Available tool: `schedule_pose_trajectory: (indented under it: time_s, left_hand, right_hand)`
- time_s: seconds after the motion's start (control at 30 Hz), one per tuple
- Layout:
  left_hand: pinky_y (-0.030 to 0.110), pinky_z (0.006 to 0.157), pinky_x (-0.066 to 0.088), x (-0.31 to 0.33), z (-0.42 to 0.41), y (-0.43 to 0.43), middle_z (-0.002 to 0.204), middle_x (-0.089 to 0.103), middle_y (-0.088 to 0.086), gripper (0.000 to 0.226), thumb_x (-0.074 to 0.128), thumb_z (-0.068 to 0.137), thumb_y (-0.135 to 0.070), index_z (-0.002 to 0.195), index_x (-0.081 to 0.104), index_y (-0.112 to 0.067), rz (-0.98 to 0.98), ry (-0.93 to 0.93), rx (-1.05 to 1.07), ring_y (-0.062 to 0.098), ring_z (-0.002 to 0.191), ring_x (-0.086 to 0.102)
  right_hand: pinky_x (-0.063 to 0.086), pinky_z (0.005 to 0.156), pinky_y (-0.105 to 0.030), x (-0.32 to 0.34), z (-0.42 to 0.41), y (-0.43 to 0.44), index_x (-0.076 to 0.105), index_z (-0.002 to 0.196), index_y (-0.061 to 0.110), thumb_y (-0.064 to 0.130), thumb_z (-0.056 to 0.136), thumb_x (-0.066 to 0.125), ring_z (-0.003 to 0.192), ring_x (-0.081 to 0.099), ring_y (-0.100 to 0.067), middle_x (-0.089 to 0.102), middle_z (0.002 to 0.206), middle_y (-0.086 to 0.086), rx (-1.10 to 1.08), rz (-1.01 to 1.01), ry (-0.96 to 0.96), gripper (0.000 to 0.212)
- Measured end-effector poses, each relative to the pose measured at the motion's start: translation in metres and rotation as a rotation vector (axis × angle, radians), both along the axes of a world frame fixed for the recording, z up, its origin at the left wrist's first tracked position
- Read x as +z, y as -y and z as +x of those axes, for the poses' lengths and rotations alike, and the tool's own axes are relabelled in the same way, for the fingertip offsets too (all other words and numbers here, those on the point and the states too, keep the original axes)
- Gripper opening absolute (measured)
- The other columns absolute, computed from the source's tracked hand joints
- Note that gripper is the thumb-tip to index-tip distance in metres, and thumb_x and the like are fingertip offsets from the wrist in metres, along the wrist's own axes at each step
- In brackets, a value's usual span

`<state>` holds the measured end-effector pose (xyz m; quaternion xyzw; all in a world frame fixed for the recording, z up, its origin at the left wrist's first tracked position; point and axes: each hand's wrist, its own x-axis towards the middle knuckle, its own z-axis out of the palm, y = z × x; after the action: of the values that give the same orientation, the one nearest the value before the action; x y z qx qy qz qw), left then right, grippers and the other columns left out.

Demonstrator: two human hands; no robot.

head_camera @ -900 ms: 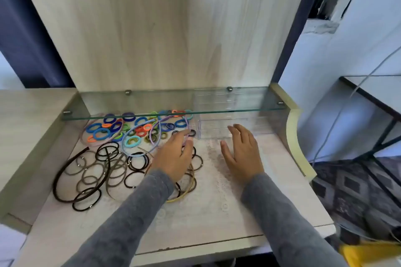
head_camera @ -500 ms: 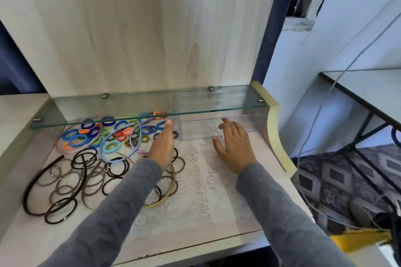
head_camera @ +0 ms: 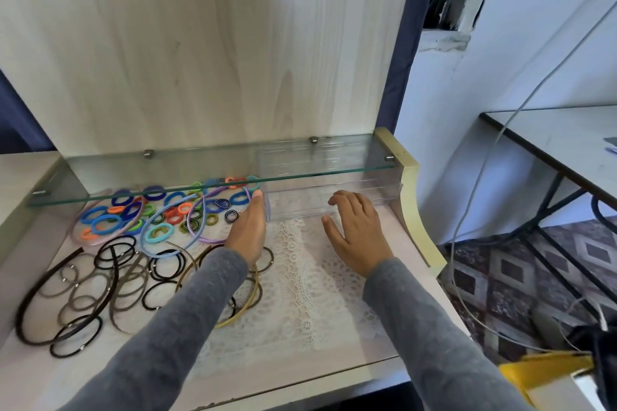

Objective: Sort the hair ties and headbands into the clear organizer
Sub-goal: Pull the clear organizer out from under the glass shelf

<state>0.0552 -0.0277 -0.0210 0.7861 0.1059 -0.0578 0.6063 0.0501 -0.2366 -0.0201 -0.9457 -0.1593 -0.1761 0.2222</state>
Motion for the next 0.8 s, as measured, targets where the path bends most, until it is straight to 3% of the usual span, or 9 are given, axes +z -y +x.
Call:
schedule_pose_trajectory:
  time_s: [0.07, 0.13, 0.2, 0.4, 0.6, 0.7, 0.8]
  left_hand:
    - [0.043, 0.118, 0.017, 0.019, -0.011, 0.007, 0.152, 0.034, -0.010, 0.098, 0.013, 0.071, -0.092, 0.147, 0.033, -0.034, 0.016, 0.023, 0.007, 0.015, 0.142, 0.028]
    - [0.032, 0.116, 0.017, 0.027, -0.016, 0.012, 0.151, 0.034, -0.006, 0.067, 0.023, 0.095, -0.063, 0.148, 0.034, -0.023, 0.031, 0.072, 0.029, 0.016, 0.141, 0.028]
    - [0.029, 0.112, 0.019, 0.025, -0.014, 0.011, 0.152, 0.034, -0.002, 0.052, 0.028, 0.102, -0.044, 0.147, 0.034, -0.018, 0.091, 0.104, 0.046, 0.016, 0.141, 0.028]
    - [0.029, 0.107, 0.028, 0.026, -0.008, 0.007, 0.147, 0.043, 0.002, 0.048, 0.041, 0.101, -0.033, 0.145, 0.039, -0.016, 0.204, 0.112, 0.048, 0.019, 0.133, 0.040]
    - [0.035, 0.107, 0.038, 0.028, -0.005, 0.004, 0.138, 0.053, 0.005, 0.052, 0.055, 0.094, -0.031, 0.141, 0.044, -0.012, 0.242, 0.091, 0.046, 0.019, 0.124, 0.050]
    - [0.030, 0.100, 0.041, 0.031, -0.006, 0.004, 0.129, 0.057, 0.003, 0.047, 0.057, 0.093, -0.030, 0.136, 0.049, -0.013, 0.202, 0.086, 0.099, 0.018, 0.117, 0.054]
    - [0.040, 0.099, 0.047, 0.031, -0.003, 0.002, 0.117, 0.063, -0.001, 0.030, 0.060, 0.090, -0.032, 0.117, 0.057, -0.020, 0.152, 0.088, 0.141, 0.016, 0.105, 0.058]
  right_hand:
    - [0.033, 0.104, -0.038, -0.002, -0.004, 0.001, 0.050, 0.115, 0.021, 0.045, 0.092, 0.030, 0.122, 0.038, -0.020, 0.049, 0.124, 0.006, -0.002, 0.014, 0.018, 0.039]
    - [0.032, 0.104, -0.038, -0.003, -0.009, 0.002, 0.050, 0.114, 0.022, 0.044, 0.093, 0.030, 0.122, 0.038, -0.020, 0.049, 0.123, 0.007, -0.010, 0.030, 0.032, 0.036]
    - [0.031, 0.104, -0.037, -0.003, -0.014, 0.003, 0.049, 0.112, 0.023, 0.044, 0.092, 0.030, 0.121, 0.037, -0.019, 0.049, 0.122, 0.008, -0.013, 0.065, 0.033, 0.034]
    - [0.031, 0.097, -0.032, -0.001, -0.029, 0.006, 0.050, 0.111, 0.023, 0.043, 0.092, 0.033, 0.113, 0.038, -0.017, 0.052, 0.117, 0.010, -0.025, 0.116, 0.086, 0.032]
    - [0.032, 0.085, -0.023, 0.031, -0.002, 0.027, 0.052, 0.112, 0.009, 0.026, 0.093, 0.052, 0.099, 0.038, -0.010, 0.053, 0.110, -0.004, -0.262, 0.440, 0.190, 0.026]
    - [0.038, 0.092, -0.034, 0.041, 0.019, 0.046, 0.046, 0.121, 0.004, 0.025, 0.089, 0.057, 0.107, 0.042, -0.027, 0.048, 0.119, -0.014, -0.429, 0.383, 0.063, 0.039]
    - [0.041, 0.094, -0.043, 0.043, 0.032, 0.057, 0.042, 0.125, 0.005, 0.026, 0.087, 0.057, 0.108, 0.045, -0.036, 0.043, 0.121, -0.016, -0.524, 0.261, -0.132, 0.046]
